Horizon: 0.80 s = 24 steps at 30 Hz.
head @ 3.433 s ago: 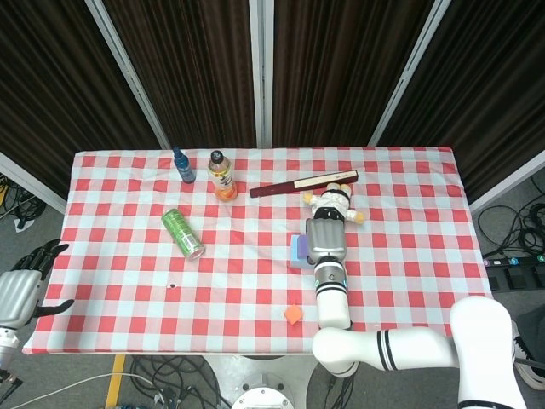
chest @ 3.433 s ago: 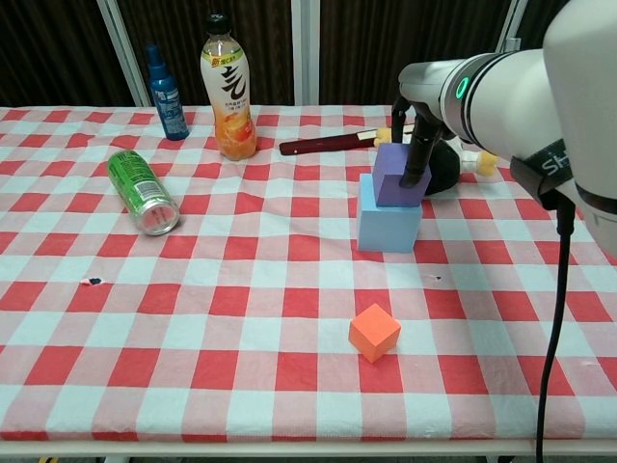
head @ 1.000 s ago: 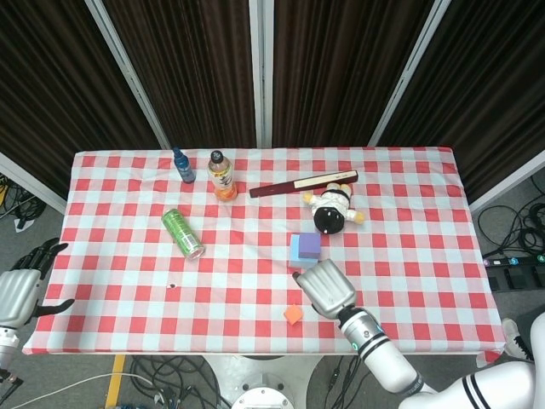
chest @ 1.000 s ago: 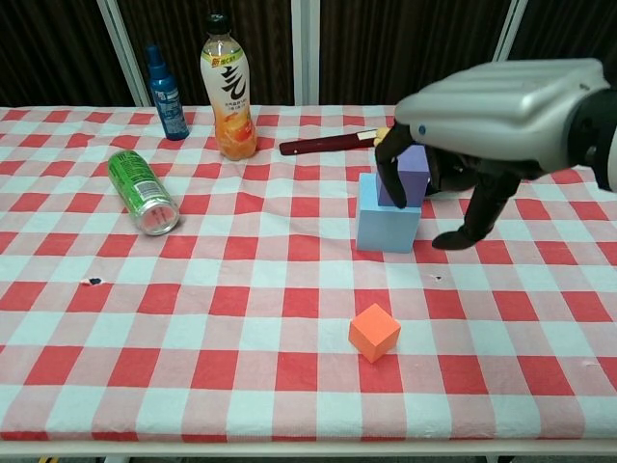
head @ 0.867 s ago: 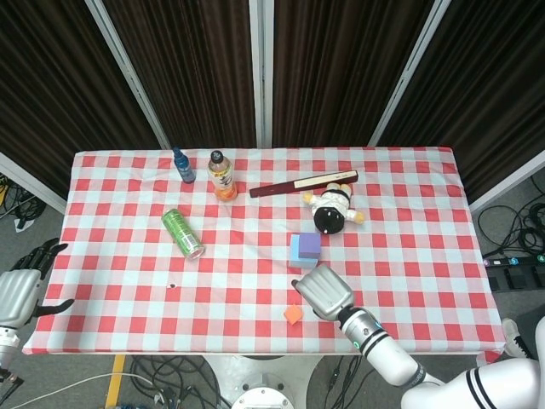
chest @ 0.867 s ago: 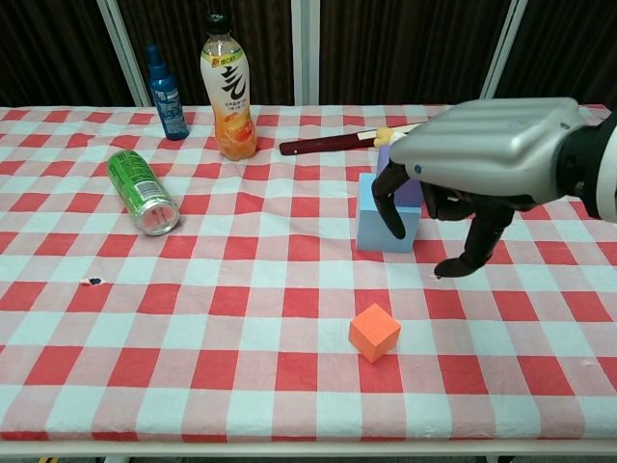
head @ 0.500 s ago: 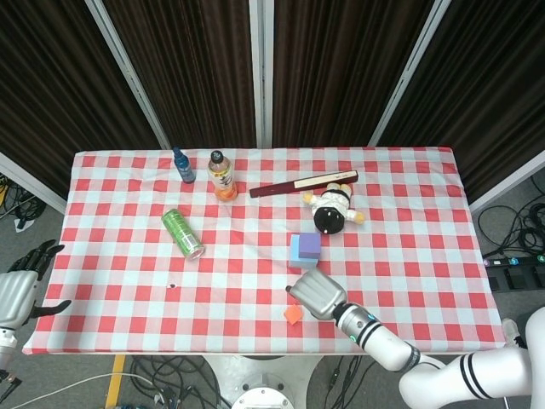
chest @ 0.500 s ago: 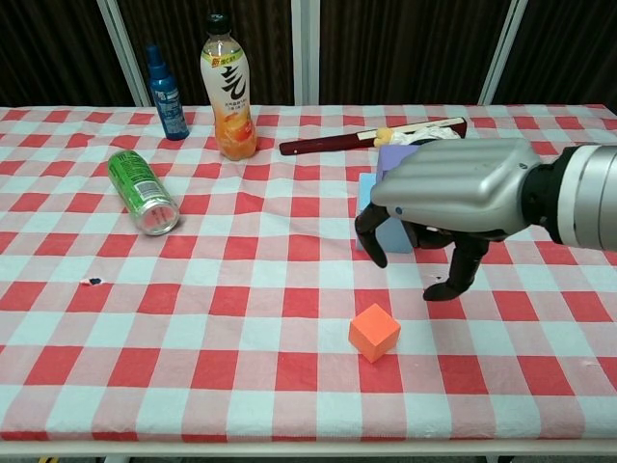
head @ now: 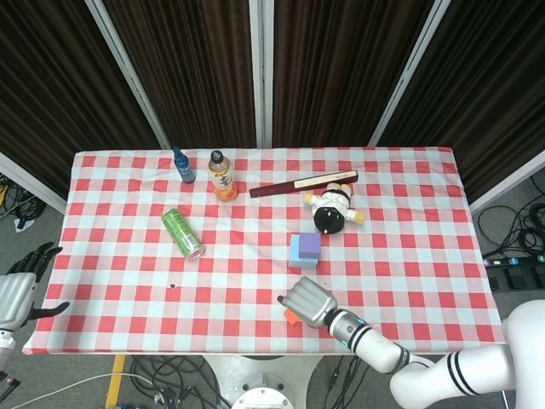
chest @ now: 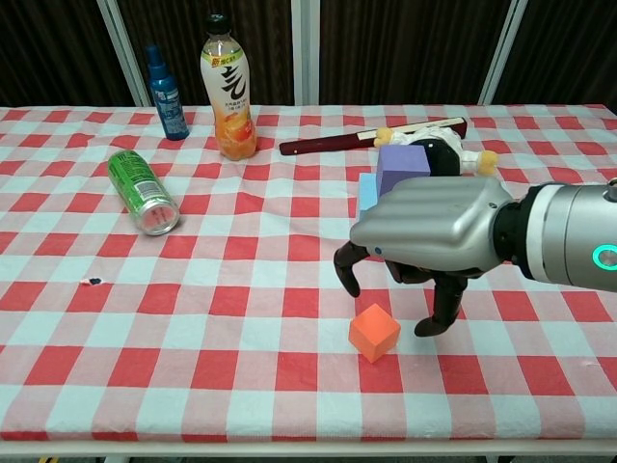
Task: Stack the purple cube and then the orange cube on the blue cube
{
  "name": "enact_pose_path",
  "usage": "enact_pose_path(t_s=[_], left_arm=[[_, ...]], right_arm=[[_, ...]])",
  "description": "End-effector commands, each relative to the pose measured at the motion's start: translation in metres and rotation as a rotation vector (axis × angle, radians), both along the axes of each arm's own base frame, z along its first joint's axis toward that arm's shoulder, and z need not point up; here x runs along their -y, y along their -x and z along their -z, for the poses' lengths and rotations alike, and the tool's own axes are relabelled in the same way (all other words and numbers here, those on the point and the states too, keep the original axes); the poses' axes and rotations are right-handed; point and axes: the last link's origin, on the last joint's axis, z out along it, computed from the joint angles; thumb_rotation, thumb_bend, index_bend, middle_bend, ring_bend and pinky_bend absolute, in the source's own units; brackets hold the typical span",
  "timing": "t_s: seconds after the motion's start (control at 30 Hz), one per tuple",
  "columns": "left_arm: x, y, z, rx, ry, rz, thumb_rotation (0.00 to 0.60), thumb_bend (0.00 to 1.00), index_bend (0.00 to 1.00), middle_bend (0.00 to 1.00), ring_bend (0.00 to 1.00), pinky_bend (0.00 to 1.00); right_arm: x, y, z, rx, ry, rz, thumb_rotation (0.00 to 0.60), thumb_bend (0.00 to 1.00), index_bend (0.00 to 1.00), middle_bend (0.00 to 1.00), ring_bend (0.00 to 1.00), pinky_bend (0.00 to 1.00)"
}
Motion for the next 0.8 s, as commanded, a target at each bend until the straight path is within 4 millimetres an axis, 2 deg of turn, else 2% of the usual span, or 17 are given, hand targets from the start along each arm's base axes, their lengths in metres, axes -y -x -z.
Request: enact_pose_path(t_s=[0.03, 0.8], left_arm=[[0.0, 0.002, 0.001, -0.006, 0.005, -0.004, 0.6, 0.0, 0.19, 0.17, 0.15, 0.22], [0.002, 0.007, -0.001, -0.012, 0.008, -0.013, 0.6, 0.0, 0.19, 0.17, 0.15, 0.22]], right_arm=[[0.0, 0.001, 0.003, -0.002, -0.006, 0.014, 0.6, 0.07, 0.36, 1.0, 0.93, 0.8], [0.007, 0.005, 0.026, -0.019, -0.036, 0.068, 0.6, 0.07, 0.39, 1.0, 0.93, 0.8]])
